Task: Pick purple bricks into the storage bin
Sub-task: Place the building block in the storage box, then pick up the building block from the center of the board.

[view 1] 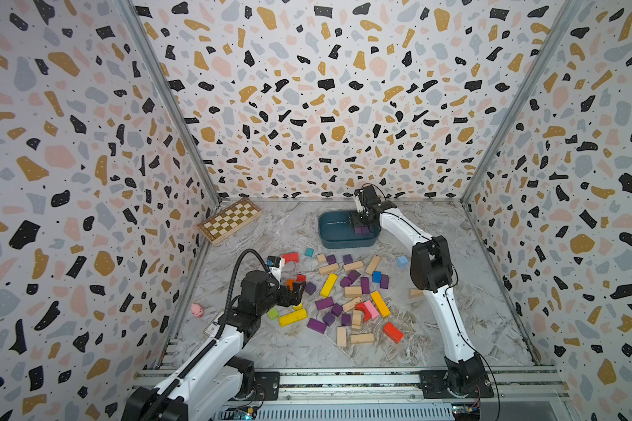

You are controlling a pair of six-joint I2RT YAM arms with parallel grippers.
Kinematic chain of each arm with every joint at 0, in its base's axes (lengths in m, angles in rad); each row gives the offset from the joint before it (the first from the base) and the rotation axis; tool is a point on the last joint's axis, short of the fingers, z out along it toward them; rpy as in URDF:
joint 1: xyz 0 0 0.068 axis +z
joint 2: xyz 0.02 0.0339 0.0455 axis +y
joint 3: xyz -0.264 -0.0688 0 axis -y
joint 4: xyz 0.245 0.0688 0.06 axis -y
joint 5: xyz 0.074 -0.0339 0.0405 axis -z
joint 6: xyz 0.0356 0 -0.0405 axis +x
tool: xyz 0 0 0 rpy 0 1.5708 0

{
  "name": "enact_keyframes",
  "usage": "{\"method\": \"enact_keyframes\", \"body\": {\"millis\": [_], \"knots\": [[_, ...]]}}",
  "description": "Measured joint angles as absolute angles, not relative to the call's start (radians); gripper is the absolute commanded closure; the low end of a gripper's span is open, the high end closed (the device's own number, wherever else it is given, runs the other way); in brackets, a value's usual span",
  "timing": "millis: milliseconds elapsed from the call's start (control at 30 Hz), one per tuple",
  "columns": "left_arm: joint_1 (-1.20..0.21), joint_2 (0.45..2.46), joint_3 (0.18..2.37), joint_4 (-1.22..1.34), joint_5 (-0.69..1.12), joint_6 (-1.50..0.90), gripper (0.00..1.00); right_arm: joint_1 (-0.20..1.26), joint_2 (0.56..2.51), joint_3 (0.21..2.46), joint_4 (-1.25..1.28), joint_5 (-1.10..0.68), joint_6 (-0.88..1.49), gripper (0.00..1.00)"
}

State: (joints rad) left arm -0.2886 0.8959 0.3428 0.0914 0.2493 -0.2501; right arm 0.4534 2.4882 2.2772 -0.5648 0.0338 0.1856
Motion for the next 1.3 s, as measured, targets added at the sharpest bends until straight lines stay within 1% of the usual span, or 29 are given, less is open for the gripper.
{"method": "enact_keyframes", "body": {"millis": [33,233,367,467,733,967,1067,1167,1300], "knots": [[-0.289,0.894,0.343,0.091,0.249,-0.250,0.01,0.455,2.472,2.277,-0.567,0.034,0.181,0.00],[-0.289,0.885,0.343,0.091,0.249,-0.250,0.01,0.472,2.349,2.241,-0.569,0.037,0.159,0.00],[-0.289,0.873,0.343,0.090,0.249,-0.250,0.01,0.484,2.241,2.141,-0.557,0.042,0.148,0.00],[-0.289,0.864,0.343,0.089,0.249,-0.250,0.01,0.497,2.128,1.983,-0.530,0.054,0.147,0.00],[-0.289,0.841,0.342,0.080,0.250,-0.250,0.01,0.532,1.724,1.405,-0.440,0.075,0.183,0.00],[-0.289,0.838,0.338,0.075,0.250,-0.250,0.01,0.544,1.414,1.015,-0.364,0.086,0.268,0.00],[-0.289,0.836,0.338,0.075,0.249,-0.250,0.01,0.554,1.355,0.886,-0.341,0.087,0.313,0.00],[-0.289,0.835,0.338,0.075,0.249,-0.250,0.01,0.562,1.340,0.796,-0.325,0.087,0.353,0.03],[-0.289,0.835,0.337,0.075,0.249,-0.250,0.01,0.563,1.334,0.745,-0.306,0.090,0.389,0.12]]}}
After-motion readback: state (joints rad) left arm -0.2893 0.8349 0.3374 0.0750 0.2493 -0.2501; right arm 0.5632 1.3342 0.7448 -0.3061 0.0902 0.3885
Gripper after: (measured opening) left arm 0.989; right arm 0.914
